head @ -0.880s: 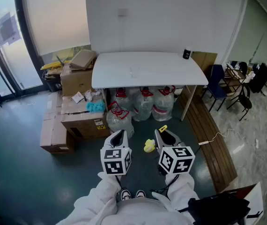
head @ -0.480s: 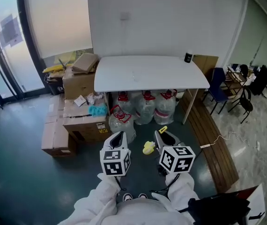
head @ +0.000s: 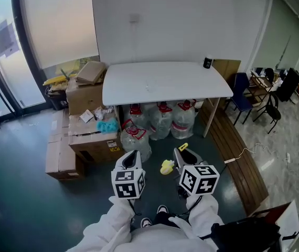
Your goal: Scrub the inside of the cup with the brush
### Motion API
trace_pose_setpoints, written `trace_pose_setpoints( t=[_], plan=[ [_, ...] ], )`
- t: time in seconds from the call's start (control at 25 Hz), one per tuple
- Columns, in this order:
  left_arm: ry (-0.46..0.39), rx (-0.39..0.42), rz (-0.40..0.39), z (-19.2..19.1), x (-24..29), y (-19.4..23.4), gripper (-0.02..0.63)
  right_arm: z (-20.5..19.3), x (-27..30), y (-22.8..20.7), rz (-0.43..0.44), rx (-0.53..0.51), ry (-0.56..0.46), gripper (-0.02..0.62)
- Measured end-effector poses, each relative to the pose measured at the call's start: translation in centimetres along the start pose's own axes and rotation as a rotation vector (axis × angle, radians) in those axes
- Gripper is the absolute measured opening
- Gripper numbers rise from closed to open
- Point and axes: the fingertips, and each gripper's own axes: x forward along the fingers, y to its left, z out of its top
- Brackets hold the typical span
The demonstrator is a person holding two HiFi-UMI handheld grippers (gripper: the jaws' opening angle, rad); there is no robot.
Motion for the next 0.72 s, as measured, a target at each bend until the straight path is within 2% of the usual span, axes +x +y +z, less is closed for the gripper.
trace_pose_setpoints(
  t=[0.32,0.72],
  plan=[
    [0.01,0.006,-0.002,0.3,3.6,0.4,0.012,0.5,2.9,-2.1,-0.006,0.01,0.008,0.104],
    [0.003,0.008,0.027,4.0,13.2,1.3,0.012,5.1,10.8,-6.5,0.044,-0.004,0.003,0.104]
  ],
)
